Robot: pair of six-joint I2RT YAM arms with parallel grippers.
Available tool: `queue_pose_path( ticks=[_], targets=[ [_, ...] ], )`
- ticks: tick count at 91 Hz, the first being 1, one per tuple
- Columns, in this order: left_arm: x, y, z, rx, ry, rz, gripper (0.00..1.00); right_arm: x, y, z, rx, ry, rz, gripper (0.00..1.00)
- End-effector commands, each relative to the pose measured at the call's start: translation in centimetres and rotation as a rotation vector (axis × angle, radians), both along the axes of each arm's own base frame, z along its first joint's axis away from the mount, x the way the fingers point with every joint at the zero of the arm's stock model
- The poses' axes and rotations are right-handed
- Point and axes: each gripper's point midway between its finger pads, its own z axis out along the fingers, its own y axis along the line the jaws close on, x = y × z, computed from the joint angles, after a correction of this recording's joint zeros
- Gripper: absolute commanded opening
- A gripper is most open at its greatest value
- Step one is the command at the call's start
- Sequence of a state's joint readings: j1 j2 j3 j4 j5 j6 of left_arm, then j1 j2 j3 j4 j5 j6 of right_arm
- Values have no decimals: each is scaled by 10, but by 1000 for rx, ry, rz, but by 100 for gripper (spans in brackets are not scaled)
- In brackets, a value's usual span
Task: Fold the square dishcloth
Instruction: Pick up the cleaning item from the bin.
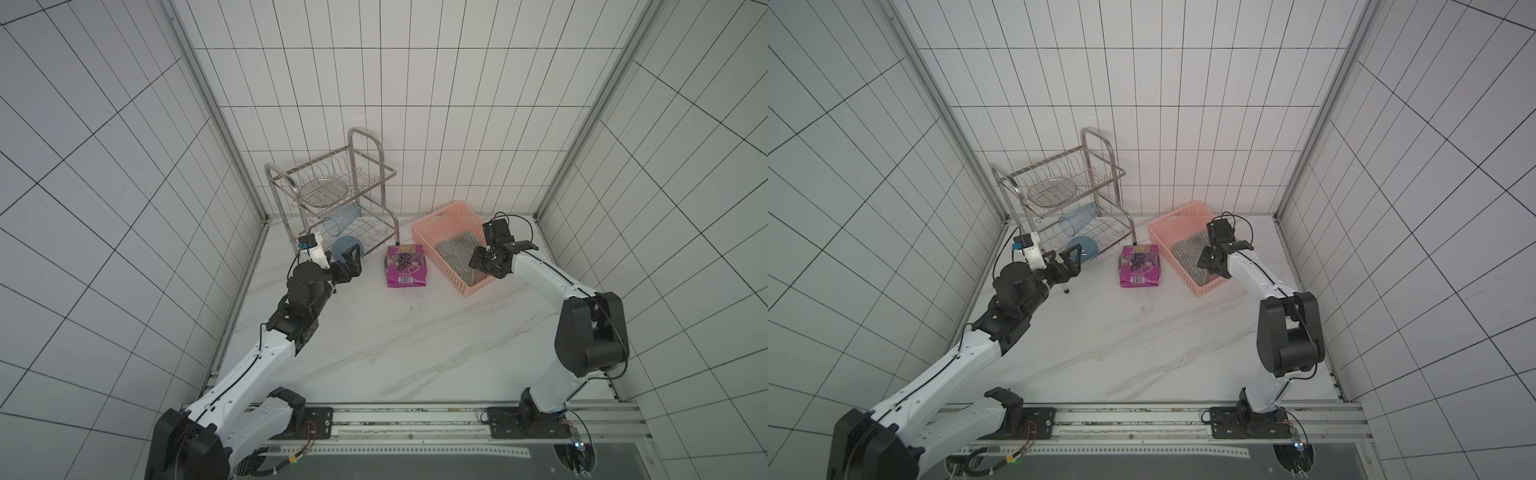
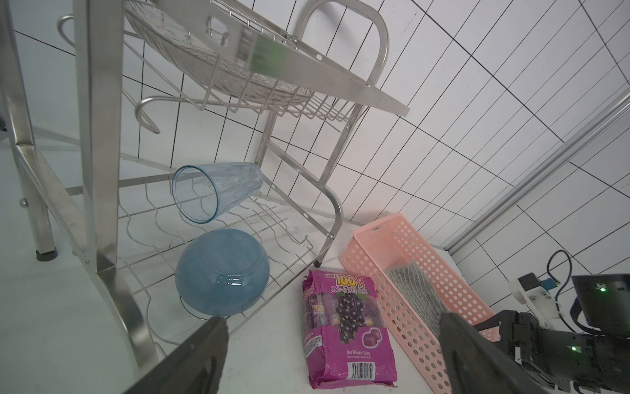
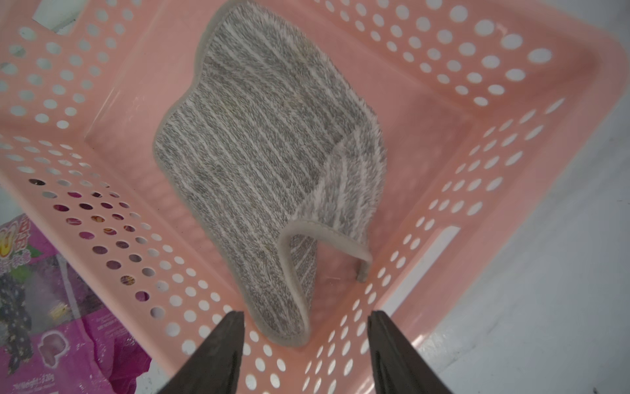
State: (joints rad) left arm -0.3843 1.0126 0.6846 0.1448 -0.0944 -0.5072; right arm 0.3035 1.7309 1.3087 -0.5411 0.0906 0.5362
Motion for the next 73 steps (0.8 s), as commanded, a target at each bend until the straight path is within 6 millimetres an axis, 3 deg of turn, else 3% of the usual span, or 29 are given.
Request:
queue_pose_path(
  ticks=[1, 48, 73],
  targets=[
    [2, -2, 16, -5, -43, -6, 98, 12, 5, -4, -11, 2, -7, 61],
    [19, 16, -15, 7, 90, 121, 99, 40, -5, -38, -133, 50, -59, 57],
    [21, 24, -23, 11, 119, 149, 99, 34, 2, -28, -224, 39, -58, 67]
  ],
)
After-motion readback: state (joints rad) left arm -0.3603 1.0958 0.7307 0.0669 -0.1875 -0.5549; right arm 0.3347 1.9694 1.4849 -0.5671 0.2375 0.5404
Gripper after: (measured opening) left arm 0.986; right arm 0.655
